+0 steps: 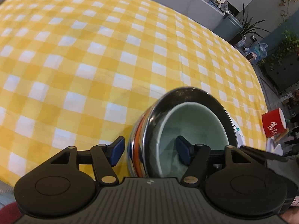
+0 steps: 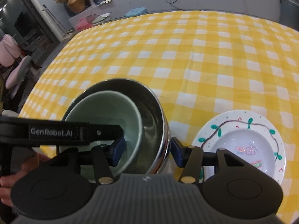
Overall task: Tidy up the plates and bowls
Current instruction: 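Lift the bowl stack by its rim with the left gripper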
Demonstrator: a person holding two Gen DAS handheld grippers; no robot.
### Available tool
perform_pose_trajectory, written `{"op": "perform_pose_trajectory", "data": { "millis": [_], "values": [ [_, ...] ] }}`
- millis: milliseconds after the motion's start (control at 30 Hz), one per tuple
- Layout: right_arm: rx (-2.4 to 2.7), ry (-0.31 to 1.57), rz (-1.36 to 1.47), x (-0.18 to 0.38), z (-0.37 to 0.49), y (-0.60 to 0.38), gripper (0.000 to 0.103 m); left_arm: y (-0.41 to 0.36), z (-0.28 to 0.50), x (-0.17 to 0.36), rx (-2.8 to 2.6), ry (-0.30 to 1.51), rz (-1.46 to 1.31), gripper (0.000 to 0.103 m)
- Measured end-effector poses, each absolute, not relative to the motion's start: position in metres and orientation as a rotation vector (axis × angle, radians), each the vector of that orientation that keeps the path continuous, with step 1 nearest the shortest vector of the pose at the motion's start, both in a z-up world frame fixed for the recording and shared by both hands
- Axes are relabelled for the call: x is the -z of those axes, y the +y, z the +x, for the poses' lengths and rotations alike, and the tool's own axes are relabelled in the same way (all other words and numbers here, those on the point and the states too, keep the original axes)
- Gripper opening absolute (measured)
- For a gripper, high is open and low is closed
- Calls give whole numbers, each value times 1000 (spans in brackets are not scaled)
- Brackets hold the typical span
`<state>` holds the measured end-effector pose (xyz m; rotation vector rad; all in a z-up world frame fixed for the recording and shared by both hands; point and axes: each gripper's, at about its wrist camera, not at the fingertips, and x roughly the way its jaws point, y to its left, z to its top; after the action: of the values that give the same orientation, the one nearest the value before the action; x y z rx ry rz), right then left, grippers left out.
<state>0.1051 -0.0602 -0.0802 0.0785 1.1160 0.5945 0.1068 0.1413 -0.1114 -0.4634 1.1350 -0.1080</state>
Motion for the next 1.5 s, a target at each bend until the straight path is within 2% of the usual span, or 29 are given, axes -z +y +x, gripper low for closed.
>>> {"op": "perform_pose_trajectory", "data": {
  "millis": [233, 500, 633, 833, 1067, 1167, 1233, 1300, 1367, 1500],
  "values": [
    [-619, 1191, 231, 96, 114, -63, 68, 149, 112, 126, 123, 1191, -589, 86],
    [-625, 1202, 330, 106, 118, -66, 70, 151, 113, 132, 118, 1189, -644, 88],
    [-626, 1181, 347, 108, 115, -70, 71, 148, 112, 129, 126, 1171, -631, 80],
    [-622, 1171, 358, 110, 107, -82, 70, 146, 109, 125, 113, 1156, -614, 76],
    [-606, 1203, 455, 114, 106, -108, 60, 156, 105, 126, 97, 1152, -670, 69],
    [-587, 1201, 474, 114, 105, -110, 56, 160, 102, 124, 82, 1149, -683, 61],
    [-565, 1202, 498, 114, 105, -115, 54, 165, 100, 121, 80, 1146, -690, 52],
    [-560, 1186, 478, 110, 104, -115, 53, 168, 98, 120, 82, 1143, -683, 48],
    [-540, 1147, 443, 106, 100, -113, 53, 165, 98, 116, 76, 1139, -659, 47],
    [-546, 1119, 393, 101, 97, -108, 53, 141, 97, 106, 71, 1094, -483, 52]
  ]
}}
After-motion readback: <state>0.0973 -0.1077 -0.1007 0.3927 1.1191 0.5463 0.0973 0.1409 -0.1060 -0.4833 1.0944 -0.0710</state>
